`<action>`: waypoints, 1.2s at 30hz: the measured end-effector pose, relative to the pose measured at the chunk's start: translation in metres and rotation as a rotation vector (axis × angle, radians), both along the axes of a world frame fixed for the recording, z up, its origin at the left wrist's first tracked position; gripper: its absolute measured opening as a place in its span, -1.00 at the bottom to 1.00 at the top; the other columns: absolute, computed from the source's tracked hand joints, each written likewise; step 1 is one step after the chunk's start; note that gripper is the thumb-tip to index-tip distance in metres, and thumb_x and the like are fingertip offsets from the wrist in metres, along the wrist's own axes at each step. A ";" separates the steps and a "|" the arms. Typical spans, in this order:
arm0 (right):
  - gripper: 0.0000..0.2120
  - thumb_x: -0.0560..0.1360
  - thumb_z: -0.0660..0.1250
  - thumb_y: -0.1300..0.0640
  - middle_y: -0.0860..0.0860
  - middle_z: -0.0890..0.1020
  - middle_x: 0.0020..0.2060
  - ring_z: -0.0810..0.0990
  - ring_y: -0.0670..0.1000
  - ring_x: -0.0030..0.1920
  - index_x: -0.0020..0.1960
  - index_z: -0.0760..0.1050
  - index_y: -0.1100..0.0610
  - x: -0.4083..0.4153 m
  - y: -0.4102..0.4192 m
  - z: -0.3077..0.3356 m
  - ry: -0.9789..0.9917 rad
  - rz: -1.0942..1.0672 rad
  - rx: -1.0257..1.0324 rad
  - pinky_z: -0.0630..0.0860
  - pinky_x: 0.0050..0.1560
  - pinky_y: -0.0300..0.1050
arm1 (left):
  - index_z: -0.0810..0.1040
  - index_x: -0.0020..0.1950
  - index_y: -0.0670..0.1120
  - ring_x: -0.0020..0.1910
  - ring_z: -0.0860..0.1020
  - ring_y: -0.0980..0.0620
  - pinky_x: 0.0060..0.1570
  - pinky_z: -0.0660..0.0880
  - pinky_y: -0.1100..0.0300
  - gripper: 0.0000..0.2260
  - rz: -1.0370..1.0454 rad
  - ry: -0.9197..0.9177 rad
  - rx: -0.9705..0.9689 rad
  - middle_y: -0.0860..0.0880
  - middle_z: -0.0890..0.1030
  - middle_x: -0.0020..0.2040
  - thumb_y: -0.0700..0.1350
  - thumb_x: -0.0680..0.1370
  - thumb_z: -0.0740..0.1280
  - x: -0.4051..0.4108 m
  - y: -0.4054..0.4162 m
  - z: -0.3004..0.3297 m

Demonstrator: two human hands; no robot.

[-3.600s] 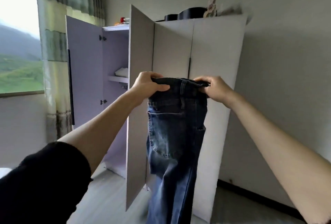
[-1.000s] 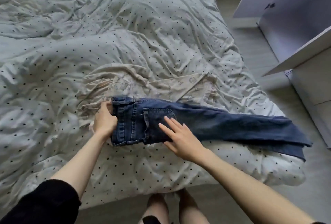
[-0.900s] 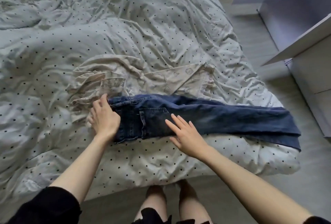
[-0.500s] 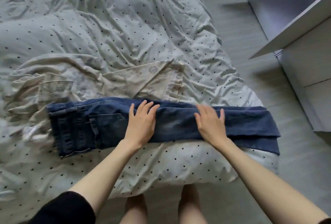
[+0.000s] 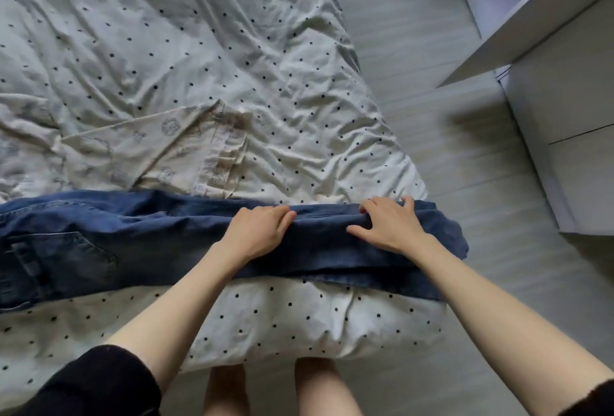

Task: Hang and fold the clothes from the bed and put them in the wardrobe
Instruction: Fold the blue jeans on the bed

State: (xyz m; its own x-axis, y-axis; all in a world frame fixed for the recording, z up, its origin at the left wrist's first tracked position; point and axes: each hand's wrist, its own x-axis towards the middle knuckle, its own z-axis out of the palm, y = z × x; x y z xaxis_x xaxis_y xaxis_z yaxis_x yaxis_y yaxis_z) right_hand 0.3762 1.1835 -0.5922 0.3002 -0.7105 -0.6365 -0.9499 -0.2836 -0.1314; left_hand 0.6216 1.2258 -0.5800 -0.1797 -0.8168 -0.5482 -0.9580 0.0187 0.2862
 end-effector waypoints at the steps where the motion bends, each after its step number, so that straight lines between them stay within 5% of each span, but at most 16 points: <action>1: -0.53 0.45 0.12 -0.36 -0.04 0.56 0.01 0.49 0.03 0.09 0.02 0.45 0.02 -0.007 0.002 0.001 -0.028 0.017 -0.008 0.23 0.21 0.17 | 0.35 -0.05 0.02 0.05 0.53 -0.19 -0.01 0.31 0.00 -0.77 -0.003 0.000 0.021 -0.09 0.61 0.06 0.06 0.65 -0.03 -0.004 -0.001 0.001; 6: -0.47 0.44 -0.09 -0.42 -0.07 0.52 -0.20 0.46 0.04 0.01 -0.21 0.36 0.00 -0.037 0.009 0.005 -0.081 0.008 -0.043 0.25 0.04 0.03 | 0.35 0.06 0.06 0.06 0.50 -0.09 0.06 0.18 0.01 -0.82 0.029 0.032 0.186 -0.03 0.61 -0.04 0.09 0.59 0.04 -0.011 -0.007 0.003; 12: -0.57 0.46 0.27 -0.21 -0.04 0.49 0.20 0.39 0.03 0.25 0.22 0.35 0.00 -0.071 0.003 0.012 0.042 0.083 -0.085 0.23 0.21 0.04 | 0.35 0.31 0.07 0.21 0.37 -0.03 0.15 0.19 -0.01 -0.60 -0.125 -0.113 0.009 -0.01 0.46 0.18 0.20 0.53 0.20 -0.016 -0.003 0.009; 17: -0.03 0.36 0.37 -0.28 -0.03 -0.06 0.53 0.01 0.07 0.51 0.54 -0.15 -0.05 -0.097 0.028 0.009 0.065 -0.025 -0.003 0.13 0.37 0.27 | 0.52 0.20 -0.09 0.07 0.50 -0.20 0.03 0.38 -0.10 -0.53 -0.127 -0.055 -0.370 -0.16 0.52 0.13 -0.05 0.32 0.52 -0.039 0.012 0.015; 20: -0.03 0.43 0.34 -0.21 -0.03 -0.30 0.51 -0.15 0.13 0.52 0.53 -0.28 -0.06 -0.101 0.055 -0.004 0.119 0.004 0.069 0.21 0.36 0.28 | 0.56 0.12 -0.10 0.09 0.53 -0.19 0.02 0.44 -0.11 -0.48 -0.250 -0.063 -0.334 -0.17 0.54 0.14 0.02 0.22 0.57 -0.067 0.031 0.001; 23: -0.35 0.60 0.15 -0.02 0.00 -0.19 0.54 -0.02 0.11 0.52 0.55 -0.14 -0.01 -0.102 0.055 -0.011 0.070 -0.009 -0.088 0.48 0.17 0.05 | 0.31 0.39 0.00 0.47 0.15 -0.19 0.34 0.07 -0.26 -0.40 -0.237 -0.195 -0.156 -0.21 0.18 0.48 0.12 0.42 0.40 -0.081 0.043 -0.019; 27: -0.62 0.58 0.17 0.22 0.18 0.24 0.47 0.40 0.16 0.35 0.39 0.36 0.20 -0.104 0.047 -0.010 0.015 0.025 -0.214 0.53 0.00 0.03 | 0.17 0.48 0.00 0.51 -0.04 -0.25 0.36 -0.06 -0.33 -0.46 -0.290 -0.278 -0.109 -0.23 -0.03 0.54 0.03 0.54 0.26 -0.084 0.039 -0.027; 29: -0.81 0.49 0.27 0.32 0.26 0.52 0.25 0.59 0.23 0.09 0.07 0.56 0.30 -0.104 0.040 -0.003 -0.082 0.009 -0.302 0.55 -0.12 0.08 | 0.29 0.42 0.00 0.51 0.04 -0.19 0.38 0.01 -0.26 -0.61 -0.246 -0.195 -0.106 -0.17 0.07 0.54 -0.07 0.59 0.18 -0.082 0.032 -0.021; 32: -0.79 0.59 0.11 0.22 0.19 0.59 0.07 0.54 0.22 0.07 0.10 0.48 0.25 -0.105 0.023 0.013 -0.101 -0.069 -0.302 0.41 -0.04 0.06 | 0.53 0.19 -0.08 0.26 0.42 -0.12 0.10 0.37 -0.02 -0.77 -0.037 0.027 -0.214 -0.09 0.48 0.29 -0.15 0.58 0.20 -0.073 0.014 0.002; 34: -0.78 0.62 0.04 0.16 0.20 0.57 0.00 0.52 0.26 0.01 0.08 0.42 0.23 -0.106 0.009 0.020 -0.155 -0.152 -0.319 0.36 -0.13 0.05 | 0.56 0.06 -0.15 0.04 0.50 -0.18 -0.18 0.39 0.02 -0.84 0.112 0.119 -0.288 -0.13 0.55 0.04 -0.16 0.57 0.22 -0.068 -0.004 0.021; 36: -0.75 0.63 0.02 0.10 0.23 0.56 -0.04 0.52 0.28 -0.03 0.04 0.39 0.24 -0.104 -0.006 0.032 -0.197 -0.203 -0.347 0.34 -0.15 0.05 | 0.55 -0.01 -0.15 -0.05 0.52 -0.24 -0.24 0.37 0.01 -0.85 0.161 0.137 -0.332 -0.17 0.57 -0.06 -0.14 0.59 0.21 -0.064 -0.023 0.037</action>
